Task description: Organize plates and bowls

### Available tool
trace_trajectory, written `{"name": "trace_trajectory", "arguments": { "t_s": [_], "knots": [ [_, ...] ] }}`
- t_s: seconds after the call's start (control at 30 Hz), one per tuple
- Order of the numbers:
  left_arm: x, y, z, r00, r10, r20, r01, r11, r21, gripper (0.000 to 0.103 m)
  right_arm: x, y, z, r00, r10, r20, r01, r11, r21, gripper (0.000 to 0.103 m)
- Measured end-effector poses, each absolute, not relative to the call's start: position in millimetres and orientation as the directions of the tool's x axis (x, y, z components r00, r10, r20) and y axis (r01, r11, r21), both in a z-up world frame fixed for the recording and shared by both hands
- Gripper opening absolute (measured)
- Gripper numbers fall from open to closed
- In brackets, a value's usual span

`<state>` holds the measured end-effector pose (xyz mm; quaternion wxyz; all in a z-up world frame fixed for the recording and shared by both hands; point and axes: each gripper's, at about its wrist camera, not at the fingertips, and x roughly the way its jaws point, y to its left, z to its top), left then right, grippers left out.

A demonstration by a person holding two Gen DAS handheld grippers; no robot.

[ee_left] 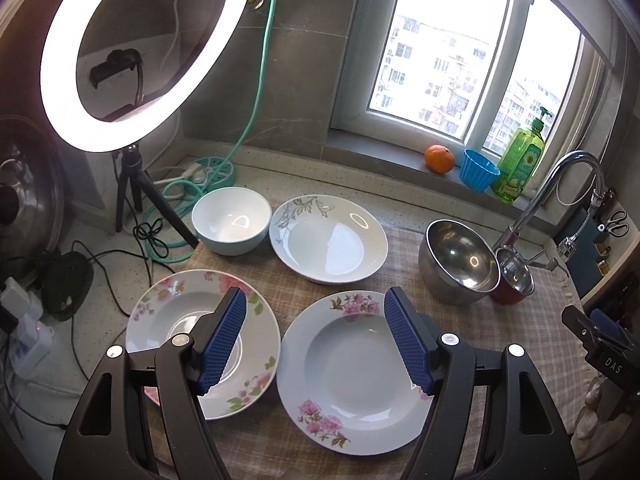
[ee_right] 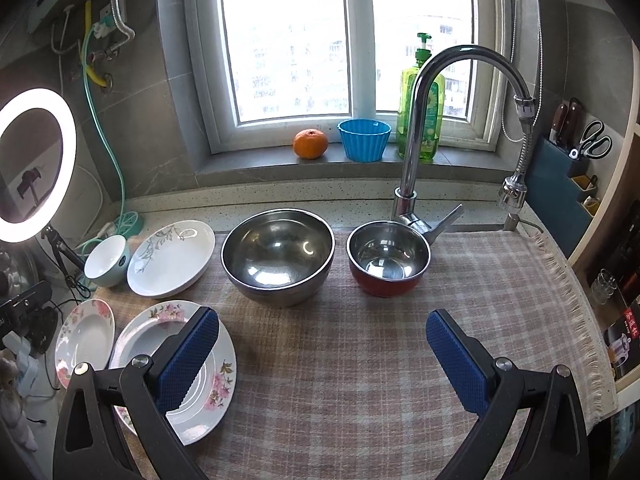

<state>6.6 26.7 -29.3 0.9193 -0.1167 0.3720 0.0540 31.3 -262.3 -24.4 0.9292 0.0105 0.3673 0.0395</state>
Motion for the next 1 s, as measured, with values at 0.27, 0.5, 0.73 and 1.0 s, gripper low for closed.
{"name": "trace_trajectory", "arguments": {
  "t_s": [0.27, 0.5, 0.73, 1.0],
  "knots": [
    [4, 39, -53, 0.664, -0.02, -0.747, -0.199, 0.959, -0.202, 0.068, 40, -255, -47, 0.669, 0.154, -0.727, -0.124, 0.988, 0.095, 0.087],
    [-1, 44, -74, 0.61, -0.064, -0.79, -0.215, 0.946, -0.242, 0.048, 52, -245, -75, 0.578, 0.236, -0.781, -0.171, 0.971, 0.166, 0.068],
    [-14, 49, -91, 0.568, -0.126, -0.813, -0.248, 0.916, -0.315, 0.035, 66, -237, -103, 0.478, 0.314, -0.82, -0.191, 0.949, 0.253, 0.053],
    [-31, 50, -113, 0.521, -0.161, -0.838, -0.316, 0.876, -0.365, 0.025, 81, -228, -130, 0.393, 0.363, -0.845, -0.213, 0.93, 0.3, 0.043]
  ]
}}
